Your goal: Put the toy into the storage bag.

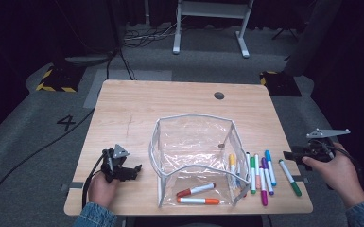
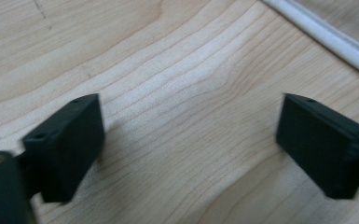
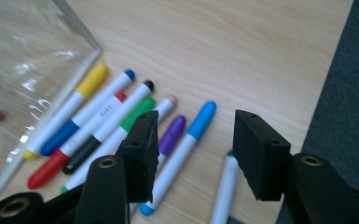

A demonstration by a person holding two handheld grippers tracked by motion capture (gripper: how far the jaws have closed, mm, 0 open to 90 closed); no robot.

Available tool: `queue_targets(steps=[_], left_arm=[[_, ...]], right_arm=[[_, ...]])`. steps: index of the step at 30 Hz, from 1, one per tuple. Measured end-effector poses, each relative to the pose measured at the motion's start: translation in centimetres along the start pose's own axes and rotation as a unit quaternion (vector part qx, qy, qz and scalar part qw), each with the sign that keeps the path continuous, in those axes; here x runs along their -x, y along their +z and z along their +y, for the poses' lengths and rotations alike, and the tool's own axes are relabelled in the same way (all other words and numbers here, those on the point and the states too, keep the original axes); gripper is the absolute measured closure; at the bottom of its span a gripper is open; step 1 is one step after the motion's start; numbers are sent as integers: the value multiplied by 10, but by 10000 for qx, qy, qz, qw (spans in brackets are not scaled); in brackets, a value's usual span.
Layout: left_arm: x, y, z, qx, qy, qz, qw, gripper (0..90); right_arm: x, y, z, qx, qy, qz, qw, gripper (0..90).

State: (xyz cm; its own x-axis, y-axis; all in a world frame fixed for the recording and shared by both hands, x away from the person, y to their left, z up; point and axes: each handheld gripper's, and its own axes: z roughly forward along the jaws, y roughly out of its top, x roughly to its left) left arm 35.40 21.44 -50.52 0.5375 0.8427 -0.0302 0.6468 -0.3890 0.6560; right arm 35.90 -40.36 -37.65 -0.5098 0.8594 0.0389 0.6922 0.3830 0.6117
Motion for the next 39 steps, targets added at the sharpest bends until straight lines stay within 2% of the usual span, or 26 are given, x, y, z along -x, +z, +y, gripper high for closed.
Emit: queue_targets(steps=[6, 9, 12, 16, 23, 27, 32, 34, 39], left_arm=[[0, 0, 0, 0, 3, 1, 10000, 0], [0, 0, 0, -1, 4, 2, 10000, 0], [0, 0, 0, -1, 3, 0, 10000, 0], [0, 0, 0, -1, 5, 1, 10000, 0], [0, 0, 0, 0, 8, 2, 10000, 0], [0, 0, 0, 4, 10, -1, 10000, 0], [0, 0, 0, 4, 9, -2, 10000, 0], [0, 0, 0, 3, 9, 2, 10000, 0], [0, 0, 0, 1, 4, -4, 10000, 0]], right_arm=[[10, 25, -27, -417, 68, -255, 9988, 523], [17, 34, -36, -554, 201, -384, 9975, 544], [21, 43, -44, -769, 332, -400, 9957, 588], [21, 53, -51, -1013, 388, -435, 9931, 649], [19, 67, -56, -1330, 430, -558, 9886, 696], [15, 70, -53, -1367, 561, -594, 9872, 763], [10, 72, -48, -1469, 504, -764, 9849, 765], [10, 70, -46, -1442, 502, -737, 9855, 766], [10, 50, -31, -1132, 473, -566, 9908, 766]])
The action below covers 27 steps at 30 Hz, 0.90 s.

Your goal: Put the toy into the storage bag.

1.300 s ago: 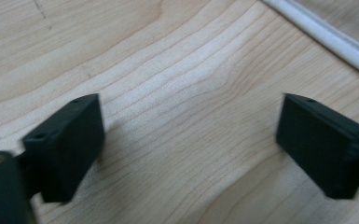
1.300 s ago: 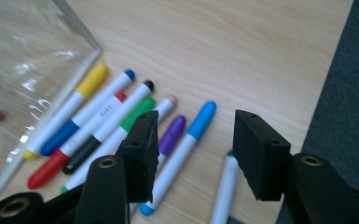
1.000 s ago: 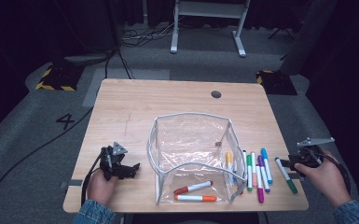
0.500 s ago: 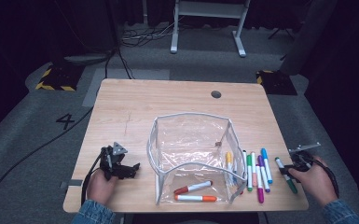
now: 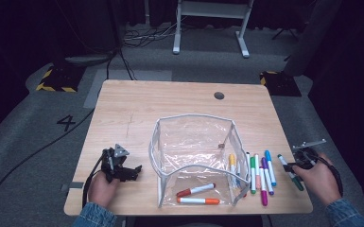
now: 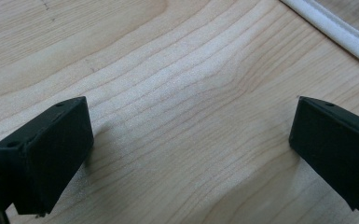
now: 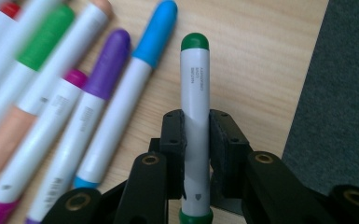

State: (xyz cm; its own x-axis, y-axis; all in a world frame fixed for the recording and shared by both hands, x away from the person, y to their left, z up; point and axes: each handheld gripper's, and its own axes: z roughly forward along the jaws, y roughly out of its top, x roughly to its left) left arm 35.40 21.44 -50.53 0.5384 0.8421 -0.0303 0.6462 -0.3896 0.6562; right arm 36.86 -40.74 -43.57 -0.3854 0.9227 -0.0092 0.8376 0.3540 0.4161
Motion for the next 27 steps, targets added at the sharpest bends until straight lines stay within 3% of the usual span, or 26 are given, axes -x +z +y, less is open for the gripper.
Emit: queue_targets(steps=[9, 15, 27], left_arm=[[0, 0, 0, 2, 2, 1, 10000, 0], [0, 0, 0, 0, -1, 0, 10000, 0], [0, 0, 0, 1, 1, 0, 10000, 0]], right_arm=[[-11, -37, 18, 452, -191, 332, 9982, 766], [-21, -60, 29, 698, -322, 650, 9949, 766], [-47, -101, 51, 1129, -741, 1237, 9831, 766]])
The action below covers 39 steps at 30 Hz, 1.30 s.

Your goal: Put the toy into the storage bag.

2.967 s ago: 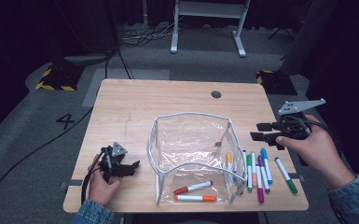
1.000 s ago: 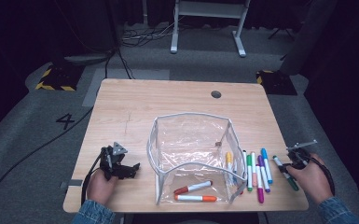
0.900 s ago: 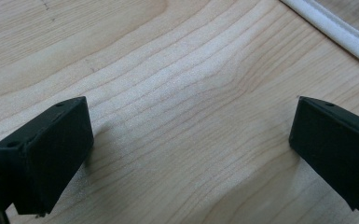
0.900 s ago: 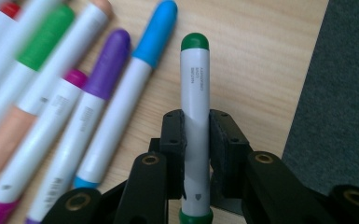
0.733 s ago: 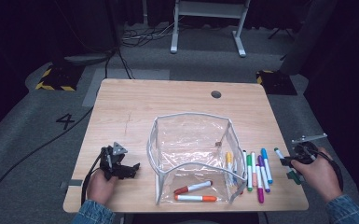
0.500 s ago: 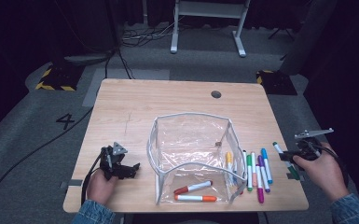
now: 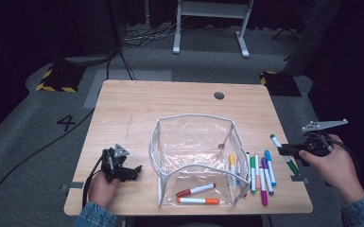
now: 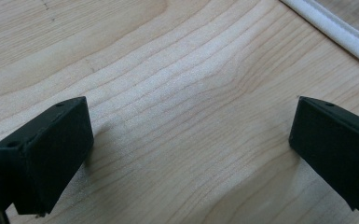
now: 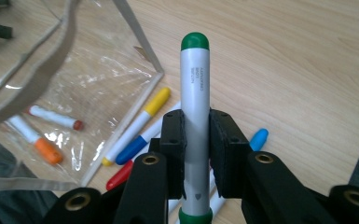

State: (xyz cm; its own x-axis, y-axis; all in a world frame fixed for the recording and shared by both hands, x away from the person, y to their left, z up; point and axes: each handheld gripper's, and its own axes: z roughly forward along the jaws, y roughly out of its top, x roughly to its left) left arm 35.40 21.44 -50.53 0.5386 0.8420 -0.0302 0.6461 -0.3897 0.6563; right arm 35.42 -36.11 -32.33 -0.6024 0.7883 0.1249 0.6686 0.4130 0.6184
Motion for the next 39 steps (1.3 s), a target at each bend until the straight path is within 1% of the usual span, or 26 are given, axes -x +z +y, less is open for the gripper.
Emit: queue_targets(steps=[6, 12, 15, 18, 22, 24, 28, 29, 35, 39], left_arm=[[0, 0, 0, 1, 4, 2, 10000, 0], [0, 0, 0, -1, -1, 0, 10000, 0], [0, 0, 0, -2, 0, -1, 10000, 0], [0, 0, 0, -4, 1, 4, 10000, 0], [0, 0, 0, -5, 2, 4, 10000, 0], [0, 0, 0, 2, 7, 3, 10000, 0], [0, 0, 0, 19, -2, 8, 10000, 0], [0, 0, 0, 20, -2, 7, 10000, 0], [0, 0, 0, 20, 0, 7, 10000, 0], [0, 0, 0, 19, -1, 7, 10000, 0]], right_arm=[[-16, -7, 19, 80, -273, 148, 9995, 766], [-34, -12, 37, 116, -571, 276, 9979, 766], [-46, -12, 47, 120, -760, 365, 9964, 766], [-56, -12, 56, 93, -894, 467, 9949, 766], [-70, -12, 67, 81, -1088, 529, 9926, 766], [-77, -12, 73, 71, -1219, 530, 9911, 766], [-93, -12, 84, 87, -1413, 638, 9879, 766], [-97, -12, 86, 100, -1485, 663, 9866, 766], [-119, -7, 102, 41, -1740, 817, 9813, 766], [-135, -2, 111, -7, -1955, 909, 9765, 766]])
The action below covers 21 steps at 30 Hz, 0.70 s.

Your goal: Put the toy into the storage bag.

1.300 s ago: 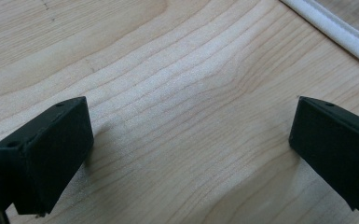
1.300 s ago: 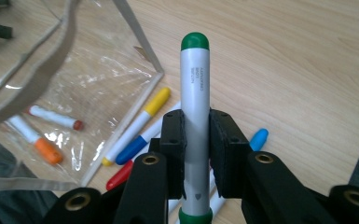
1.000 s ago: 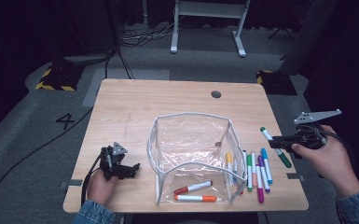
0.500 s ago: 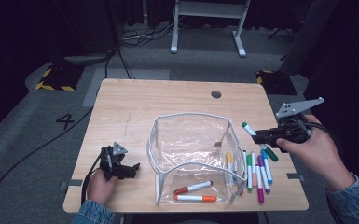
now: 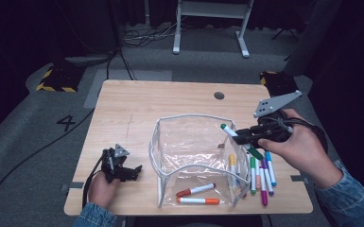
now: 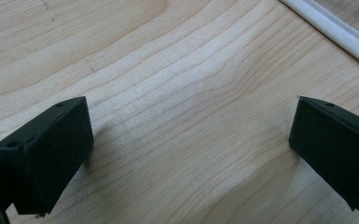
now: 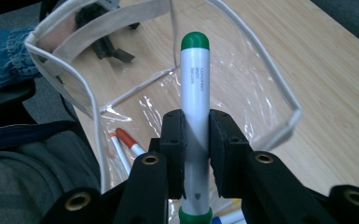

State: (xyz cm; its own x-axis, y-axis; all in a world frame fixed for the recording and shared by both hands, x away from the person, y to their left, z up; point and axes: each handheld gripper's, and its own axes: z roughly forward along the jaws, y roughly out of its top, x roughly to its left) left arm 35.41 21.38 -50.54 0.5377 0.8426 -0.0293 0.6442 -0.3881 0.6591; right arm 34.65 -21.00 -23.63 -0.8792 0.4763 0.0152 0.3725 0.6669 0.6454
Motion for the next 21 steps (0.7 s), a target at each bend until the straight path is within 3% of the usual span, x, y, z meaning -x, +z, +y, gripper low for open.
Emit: queue_targets(steps=[10, 21], left_arm=[[0, 0, 0, 2, -1, 1, 10000, 0], [0, 0, 0, 1, 1, 1, 10000, 0]], right_arm=[[-17, 24, 26, -172, -315, 297, 9989, 766], [-18, 73, 31, -738, -378, 633, 9945, 766]])
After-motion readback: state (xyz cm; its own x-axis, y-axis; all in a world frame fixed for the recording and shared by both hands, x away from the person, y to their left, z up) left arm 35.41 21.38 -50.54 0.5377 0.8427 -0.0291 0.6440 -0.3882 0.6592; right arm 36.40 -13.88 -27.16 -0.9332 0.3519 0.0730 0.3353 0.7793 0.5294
